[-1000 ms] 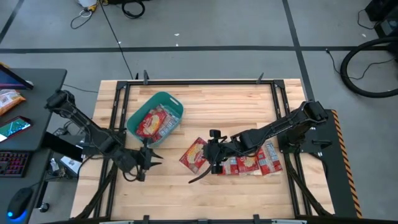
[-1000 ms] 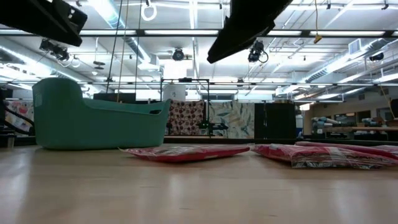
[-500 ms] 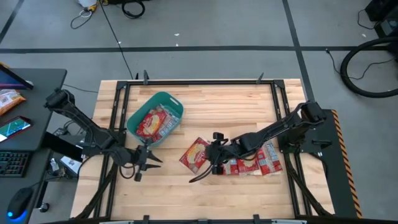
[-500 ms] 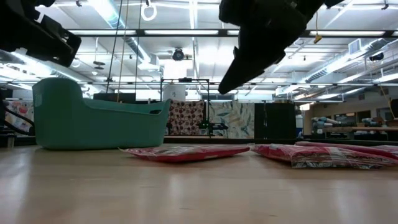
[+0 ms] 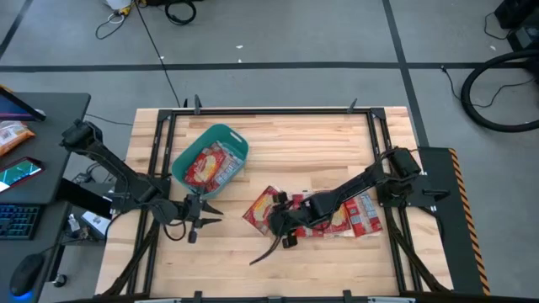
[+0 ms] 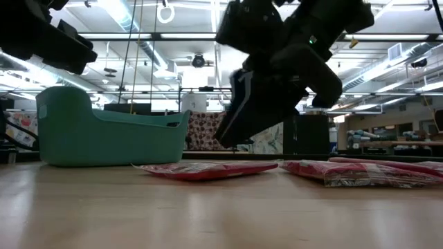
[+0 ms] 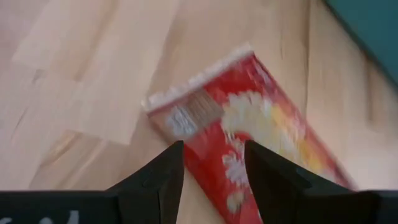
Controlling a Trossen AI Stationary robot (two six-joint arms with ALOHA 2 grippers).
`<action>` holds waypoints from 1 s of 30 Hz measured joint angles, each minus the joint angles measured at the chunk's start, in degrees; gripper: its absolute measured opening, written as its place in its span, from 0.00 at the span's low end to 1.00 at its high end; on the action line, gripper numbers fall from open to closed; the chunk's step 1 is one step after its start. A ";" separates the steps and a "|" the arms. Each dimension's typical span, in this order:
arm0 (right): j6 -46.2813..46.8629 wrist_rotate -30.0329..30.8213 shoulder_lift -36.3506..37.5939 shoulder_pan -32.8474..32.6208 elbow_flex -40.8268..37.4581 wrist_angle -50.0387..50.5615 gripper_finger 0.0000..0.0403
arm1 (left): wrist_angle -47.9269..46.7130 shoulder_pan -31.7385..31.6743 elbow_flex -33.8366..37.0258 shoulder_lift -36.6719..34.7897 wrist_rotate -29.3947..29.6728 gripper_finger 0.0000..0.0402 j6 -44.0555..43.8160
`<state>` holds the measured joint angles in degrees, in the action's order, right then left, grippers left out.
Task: Sort popcorn bags into baskets
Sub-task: Put the red popcorn bag into the green bin
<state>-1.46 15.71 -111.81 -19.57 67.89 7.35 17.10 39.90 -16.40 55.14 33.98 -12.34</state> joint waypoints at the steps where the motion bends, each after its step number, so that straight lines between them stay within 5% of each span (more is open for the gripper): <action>1: -2.24 0.41 -0.54 -0.28 0.73 -0.02 0.43 | 0.40 0.00 -0.02 0.60 0.02 0.23 0.02; 17: -11.18 3.71 -0.97 1.59 0.24 9.52 0.66 | 1.12 0.02 -0.04 3.47 -0.09 0.23 -1.09; 23: -12.53 0.41 -2.23 4.26 0.25 8.31 0.53 | 2.01 0.02 -0.07 3.47 -0.14 0.23 -0.49; 30: -12.43 -4.68 -2.67 6.00 0.27 7.66 0.21 | 2.58 0.09 -0.07 3.47 -1.83 0.23 -0.48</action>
<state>-13.89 11.03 -114.48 -13.56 68.16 15.01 19.68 39.99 -16.47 58.61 32.15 -12.82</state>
